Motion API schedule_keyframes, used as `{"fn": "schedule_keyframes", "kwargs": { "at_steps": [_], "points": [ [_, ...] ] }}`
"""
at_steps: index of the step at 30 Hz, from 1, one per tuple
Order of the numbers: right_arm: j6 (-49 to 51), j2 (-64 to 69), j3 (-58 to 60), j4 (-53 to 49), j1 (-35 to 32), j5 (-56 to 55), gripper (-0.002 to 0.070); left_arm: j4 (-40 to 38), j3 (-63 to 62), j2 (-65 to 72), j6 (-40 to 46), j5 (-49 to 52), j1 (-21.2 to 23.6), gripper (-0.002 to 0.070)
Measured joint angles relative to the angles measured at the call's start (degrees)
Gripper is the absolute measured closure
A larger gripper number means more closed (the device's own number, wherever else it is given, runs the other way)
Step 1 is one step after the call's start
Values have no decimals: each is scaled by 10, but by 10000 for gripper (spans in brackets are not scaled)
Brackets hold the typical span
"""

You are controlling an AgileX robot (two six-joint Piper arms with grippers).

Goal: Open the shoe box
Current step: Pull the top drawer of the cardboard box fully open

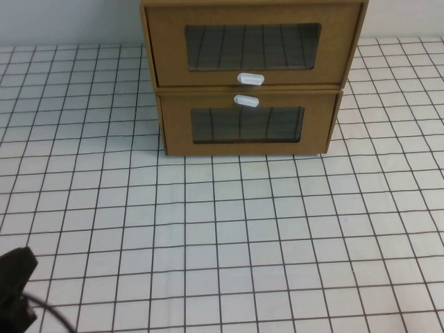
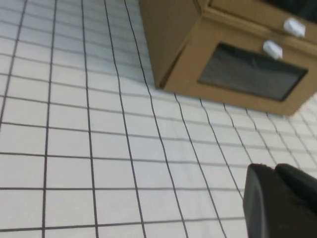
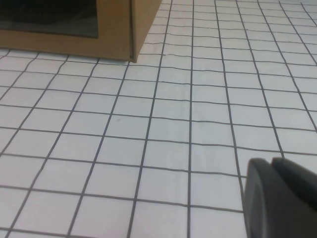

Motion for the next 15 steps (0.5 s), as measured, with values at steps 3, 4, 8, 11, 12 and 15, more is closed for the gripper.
{"fn": "schedule_keyframes", "kwargs": {
  "at_steps": [3, 4, 8, 11, 12, 15],
  "points": [
    [0, 0, 0, 0, 0, 0, 689, 9, -93, 116, 57, 67, 0, 678],
    [0, 0, 0, 0, 0, 0, 689, 6, -118, 147, 80, 82, 0, 678],
    [0, 0, 0, 0, 0, 0, 689, -47, -249, 290, 199, 124, 0, 678],
    [0, 0, 0, 0, 0, 0, 689, -93, -354, 382, 268, 143, 0, 678],
    [0, 0, 0, 0, 0, 0, 689, -107, -394, 415, 285, 149, 0, 678],
    [0, 0, 0, 0, 0, 0, 690, -137, -526, 510, 315, 176, -6, 678]
  ]
}}
